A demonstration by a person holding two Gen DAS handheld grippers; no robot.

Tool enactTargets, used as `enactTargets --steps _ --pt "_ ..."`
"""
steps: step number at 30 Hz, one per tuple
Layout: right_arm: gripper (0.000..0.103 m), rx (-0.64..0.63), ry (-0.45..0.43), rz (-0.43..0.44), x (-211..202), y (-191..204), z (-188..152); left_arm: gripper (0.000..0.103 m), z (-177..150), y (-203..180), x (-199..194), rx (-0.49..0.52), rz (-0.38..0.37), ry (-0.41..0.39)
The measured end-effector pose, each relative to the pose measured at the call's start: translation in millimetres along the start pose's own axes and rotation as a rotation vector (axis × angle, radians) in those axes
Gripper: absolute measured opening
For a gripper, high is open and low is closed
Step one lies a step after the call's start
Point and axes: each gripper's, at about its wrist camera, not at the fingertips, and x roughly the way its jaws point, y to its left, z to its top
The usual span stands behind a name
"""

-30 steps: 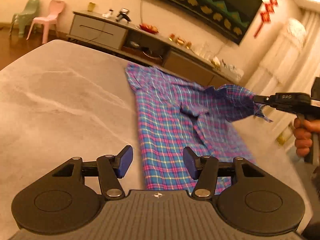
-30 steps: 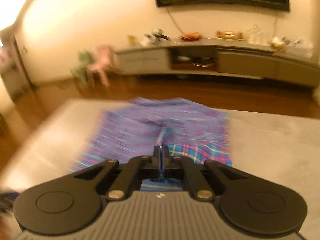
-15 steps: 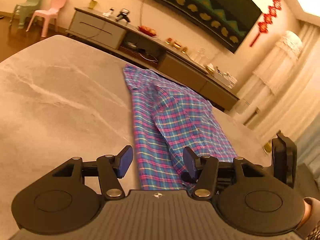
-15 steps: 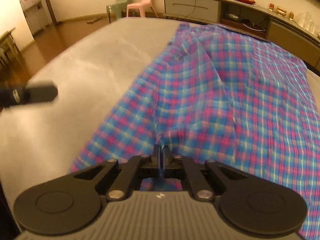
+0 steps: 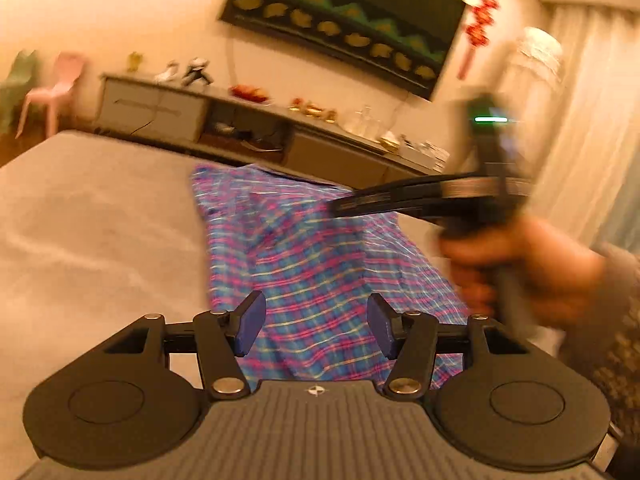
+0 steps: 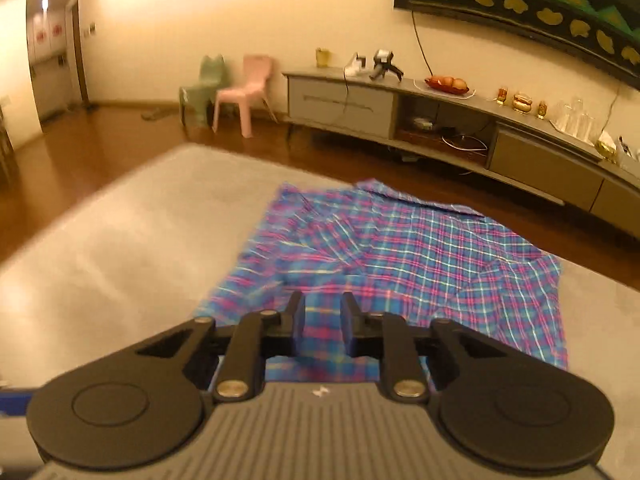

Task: Fold clothes
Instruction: 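Open the right gripper and smooth the folded sleeve flat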

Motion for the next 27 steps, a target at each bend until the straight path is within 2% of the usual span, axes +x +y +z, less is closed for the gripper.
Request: enactTargets --steps 1,4,6,7,10,12,14,15,16,18,22,24,26,27 --pt "0.019 -0.006 0.037 -0.022 17.1 -4.5 -2.7 0.058 -1.8 -3.3 6.0 0.019 -0.013 0.011" --pt "0.004 0.001 0.161 -0.103 58.1 -14.1 -15.0 0.058 -9.3 -7.7 28.4 0.053 -0.027 0.087" --pt "0.004 0.010 0.198 -0.117 65.5 -14.3 -15.4 0.058 -14.6 -6.3 40.3 0.059 -0.003 0.136" --pt "0.007 0.034 0.214 -0.107 63.0 -14.0 -11.1 0.058 -16.7 -4.9 44.4 0.057 0.005 0.154" --pt "0.012 0.064 0.104 -0.075 31.6 -9.9 3.0 0.058 -20.1 -3.4 47.7 0.063 0.012 0.171" --pt "0.013 0.067 0.058 -0.025 24.1 -3.3 -1.1 0.058 -22.1 -2.6 49.1 0.067 0.016 0.179" --pt "0.012 0.031 0.124 -0.017 43.9 1.0 -15.8 0.058 -24.1 -1.8 50.6 0.071 0.019 0.187" --pt "0.013 0.007 0.142 -0.032 55.0 0.9 -25.5 0.059 -25.1 -1.4 51.3 0.073 0.021 0.191" --pt "0.018 -0.021 0.141 -0.038 62.5 0.2 -33.4 0.059 -26.1 -1.0 52.0 0.076 0.022 0.196" --pt "0.019 0.000 0.162 -0.020 65.5 -10.9 -38.9 0.059 -28.1 -0.2 53.5 0.080 0.026 0.204" --pt "0.022 0.089 0.093 0.023 24.9 -39.5 -61.9 0.059 -31.4 -0.6 52.4 0.103 0.033 0.198" --pt "0.024 0.104 0.109 0.029 14.2 -51.8 -88.6 0.059 -35.7 1.1 55.9 0.123 0.061 0.207" --pt "0.028 0.092 0.178 -0.001 16.4 -65.4 -123.3 0.059 -35.8 1.1 51.5 0.119 0.072 0.210" --pt "0.031 0.077 0.179 -0.018 16.1 -71.4 -139.5 0.059 -35.4 0.8 48.4 0.116 0.076 0.210"
